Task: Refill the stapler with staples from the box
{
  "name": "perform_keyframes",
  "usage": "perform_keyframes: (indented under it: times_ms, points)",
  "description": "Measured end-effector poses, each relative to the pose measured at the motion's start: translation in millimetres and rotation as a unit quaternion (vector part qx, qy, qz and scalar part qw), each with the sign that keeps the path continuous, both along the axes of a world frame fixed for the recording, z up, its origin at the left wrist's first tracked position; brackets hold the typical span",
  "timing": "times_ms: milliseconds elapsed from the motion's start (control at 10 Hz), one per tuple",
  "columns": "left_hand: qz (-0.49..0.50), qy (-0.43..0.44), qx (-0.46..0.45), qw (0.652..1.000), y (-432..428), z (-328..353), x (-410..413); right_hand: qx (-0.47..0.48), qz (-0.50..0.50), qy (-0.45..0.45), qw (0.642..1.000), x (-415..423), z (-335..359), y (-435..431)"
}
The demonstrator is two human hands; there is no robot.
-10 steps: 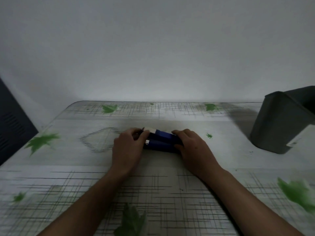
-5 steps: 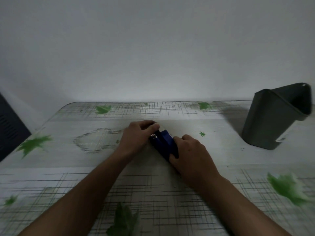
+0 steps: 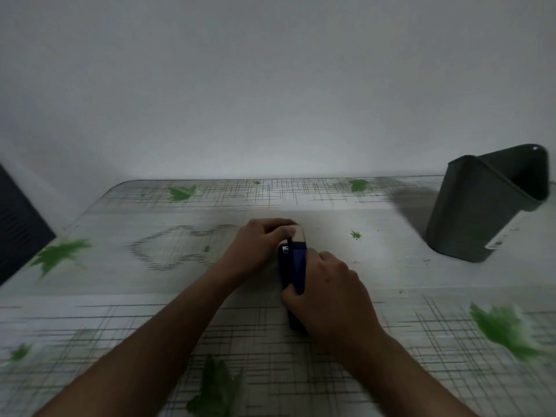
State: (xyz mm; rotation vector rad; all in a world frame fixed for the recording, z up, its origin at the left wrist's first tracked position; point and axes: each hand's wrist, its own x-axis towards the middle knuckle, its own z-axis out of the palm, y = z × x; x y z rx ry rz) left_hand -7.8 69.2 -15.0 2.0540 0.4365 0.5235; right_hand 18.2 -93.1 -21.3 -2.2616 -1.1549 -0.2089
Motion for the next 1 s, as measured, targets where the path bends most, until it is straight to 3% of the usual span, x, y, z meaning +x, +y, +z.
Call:
perform_keyframes:
  times_ms: [700,900,1000]
  points:
    - [0.002,-0.028,0.028,0.999,-2.5,-14.1,-13.5,0.027,0.021,0.022,0.999,-2.5,-18.4,-1.5]
    - [0.069,-0.052,-0.094,0.992,-0.3,-12.3,-14.2,0.042,-0.008,0.055,0.998,9.8,-15.0,0.5]
    - [0.099,-0.048,-0.11,0.988,2.7,-5.6,-17.5,0.072,-0.004,0.155,0.985,23.4,-7.0,3.9]
